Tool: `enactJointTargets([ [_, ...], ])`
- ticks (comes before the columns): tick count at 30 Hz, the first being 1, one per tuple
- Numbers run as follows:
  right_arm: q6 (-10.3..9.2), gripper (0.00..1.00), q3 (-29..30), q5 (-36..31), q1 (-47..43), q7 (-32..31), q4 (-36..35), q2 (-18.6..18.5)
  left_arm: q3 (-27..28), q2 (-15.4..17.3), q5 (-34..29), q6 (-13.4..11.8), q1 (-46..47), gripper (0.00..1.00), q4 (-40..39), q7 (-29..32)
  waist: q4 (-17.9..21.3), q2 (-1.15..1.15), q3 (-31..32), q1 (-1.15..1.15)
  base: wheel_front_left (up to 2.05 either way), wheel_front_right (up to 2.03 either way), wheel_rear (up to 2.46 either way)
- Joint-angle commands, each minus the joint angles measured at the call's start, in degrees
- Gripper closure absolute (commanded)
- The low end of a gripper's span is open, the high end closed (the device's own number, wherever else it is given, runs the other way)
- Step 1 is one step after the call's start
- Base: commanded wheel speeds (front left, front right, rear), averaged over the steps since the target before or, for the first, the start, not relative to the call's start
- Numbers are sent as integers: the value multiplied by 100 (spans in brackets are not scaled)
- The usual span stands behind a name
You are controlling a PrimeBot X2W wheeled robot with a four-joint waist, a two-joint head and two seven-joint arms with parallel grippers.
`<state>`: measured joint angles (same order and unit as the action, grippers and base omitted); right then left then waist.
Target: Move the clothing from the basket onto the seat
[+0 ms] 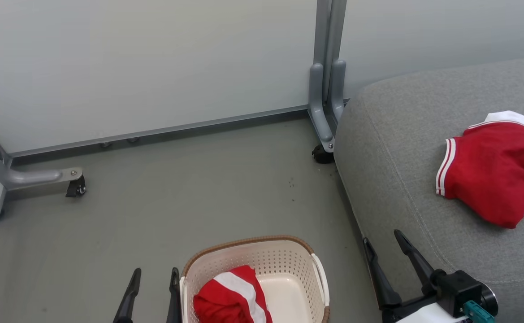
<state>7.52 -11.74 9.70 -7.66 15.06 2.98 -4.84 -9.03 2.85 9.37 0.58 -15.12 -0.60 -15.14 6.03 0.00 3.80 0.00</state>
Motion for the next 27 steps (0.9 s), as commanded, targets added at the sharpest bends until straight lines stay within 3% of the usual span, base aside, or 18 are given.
enactJointTargets([
  [1,-6,0,46,-34,80,17,-23,-41,-71,8,-68,55,166,0,86,-1,-35,0,-184,0,0,0,0],
  [12,-6,0,176,-37,754,17,-352,-167,-828,14,-626,405,1648,0,1237,1,-165,0,-1629,0,0,0,0],
  [17,-6,0,417,-2,1161,17,-518,-153,-1350,140,-990,584,2656,0,2531,1,-64,0,-2361,0,0,0,0],
  [27,-6,0,562,-41,1829,17,-822,-127,-2301,372,-1702,678,4659,0,4778,-1,301,0,-3651,0,0,0,0],
])
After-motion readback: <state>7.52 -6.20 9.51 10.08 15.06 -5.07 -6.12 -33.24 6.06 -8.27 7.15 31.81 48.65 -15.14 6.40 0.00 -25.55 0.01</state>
